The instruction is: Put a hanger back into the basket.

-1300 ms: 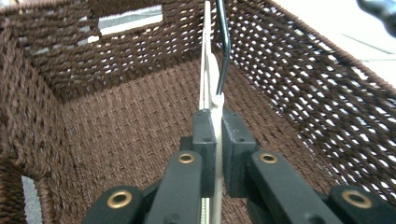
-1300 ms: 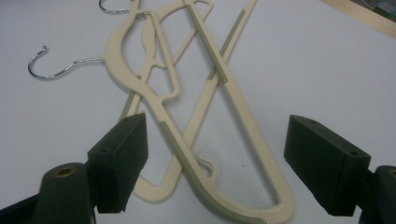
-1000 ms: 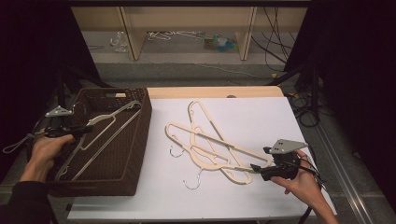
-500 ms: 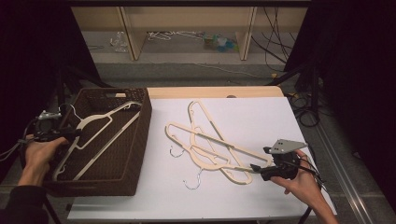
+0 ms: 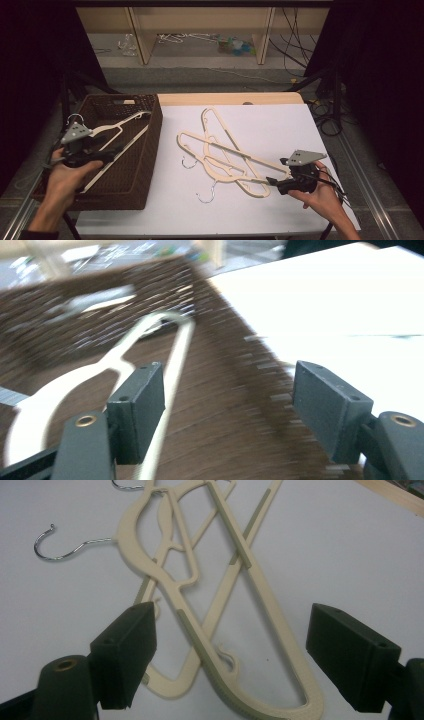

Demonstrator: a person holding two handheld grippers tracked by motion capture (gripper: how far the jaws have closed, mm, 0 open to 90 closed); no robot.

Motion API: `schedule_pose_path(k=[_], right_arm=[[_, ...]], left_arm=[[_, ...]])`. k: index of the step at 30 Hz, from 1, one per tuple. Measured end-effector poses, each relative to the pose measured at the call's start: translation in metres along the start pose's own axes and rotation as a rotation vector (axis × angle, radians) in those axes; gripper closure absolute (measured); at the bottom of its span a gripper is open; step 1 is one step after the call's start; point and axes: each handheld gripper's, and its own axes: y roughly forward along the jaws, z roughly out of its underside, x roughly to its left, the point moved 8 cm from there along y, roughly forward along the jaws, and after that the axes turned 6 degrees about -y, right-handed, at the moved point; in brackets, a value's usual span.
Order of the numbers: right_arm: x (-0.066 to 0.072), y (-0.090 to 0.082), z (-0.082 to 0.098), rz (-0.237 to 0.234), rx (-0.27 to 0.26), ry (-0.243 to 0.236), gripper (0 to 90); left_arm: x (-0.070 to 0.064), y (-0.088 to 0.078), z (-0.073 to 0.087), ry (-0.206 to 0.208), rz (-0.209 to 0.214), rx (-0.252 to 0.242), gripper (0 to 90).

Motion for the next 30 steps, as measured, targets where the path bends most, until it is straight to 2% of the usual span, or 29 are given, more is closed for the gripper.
schedule_pose_path(k=[1, 2, 3, 4, 5, 6, 9, 11, 13, 14, 15, 17, 20, 23, 25, 27, 29, 30], right_arm=[[0.001, 0.000, 0.000, -0.001, 0.002, 0.008, 21.4], [0.001, 0.000, 0.000, 0.000, 0.003, 0.004, 21.4], [0.001, 0.000, 0.000, 0.000, 0.003, 0.004, 21.4], [0.001, 0.001, 0.000, -0.001, 0.004, 0.004, 21.3], [0.001, 0.001, 0.000, -0.005, 0.009, 0.004, 21.2], [0.001, 0.001, 0.000, -0.005, 0.009, 0.004, 21.2], [0.002, 0.002, 0.000, -0.005, 0.004, -0.006, 21.2], [0.002, 0.002, 0.000, -0.005, 0.004, -0.004, 21.2], [0.002, 0.002, 0.001, -0.004, 0.010, -0.004, 21.3], [0.003, 0.003, 0.000, -0.003, 0.011, -0.001, 21.3], [0.003, 0.003, 0.000, -0.003, 0.011, -0.001, 21.3], [0.004, 0.004, 0.000, -0.005, 0.015, -0.015, 21.3], [0.005, 0.005, 0.000, 0.001, 0.023, -0.025, 21.5], [0.006, 0.006, 0.000, -0.002, 0.024, -0.025, 21.5], [0.006, 0.007, 0.001, -0.002, 0.029, -0.027, 21.5], [0.004, 0.009, 0.000, -0.006, 0.019, -0.050, 21.5], [0.004, 0.009, 0.000, 0.000, 0.035, -0.027, 21.5], [0.004, 0.009, 0.000, 0.000, 0.035, -0.027, 21.5]], left_arm=[[-0.016, -0.001, -0.001, -0.002, 0.024, -0.014, 28.5], [-0.043, -0.005, -0.003, 0.044, 0.064, -0.044, 27.8], [-0.043, -0.005, -0.003, 0.044, 0.064, -0.044, 27.5], [-0.072, -0.009, -0.004, 0.081, 0.114, -0.070, 27.0], [-0.084, -0.010, -0.003, 0.097, 0.131, -0.076, 26.4], [-0.084, -0.010, -0.003, 0.097, 0.131, -0.076, 26.0], [-0.117, -0.009, 0.004, 0.157, 0.190, -0.090, 24.5], [-0.137, -0.006, 0.014, 0.159, 0.227, -0.085, 23.3], [-0.157, 0.000, 0.029, 0.190, 0.261, -0.076, 21.6], [-0.164, 0.002, 0.035, 0.185, 0.277, -0.068, 21.4], [-0.164, 0.002, 0.035, 0.185, 0.277, -0.068, 21.2], [-0.174, 0.006, 0.048, 0.197, 0.298, -0.054, 18.9], [-0.182, 0.012, 0.066, 0.201, 0.322, -0.036, 18.6], [-0.182, 0.014, 0.074, 0.183, 0.322, -0.033, 18.6], [-0.180, 0.016, 0.077, 0.197, 0.321, -0.032, 18.6], [-0.181, 0.017, 0.080, 0.182, 0.322, -0.045, 18.3], [-0.182, 0.017, 0.081, 0.181, 0.326, -0.050, 17.8], [-0.182, 0.018, 0.082, 0.193, 0.321, -0.051, 17.8]])
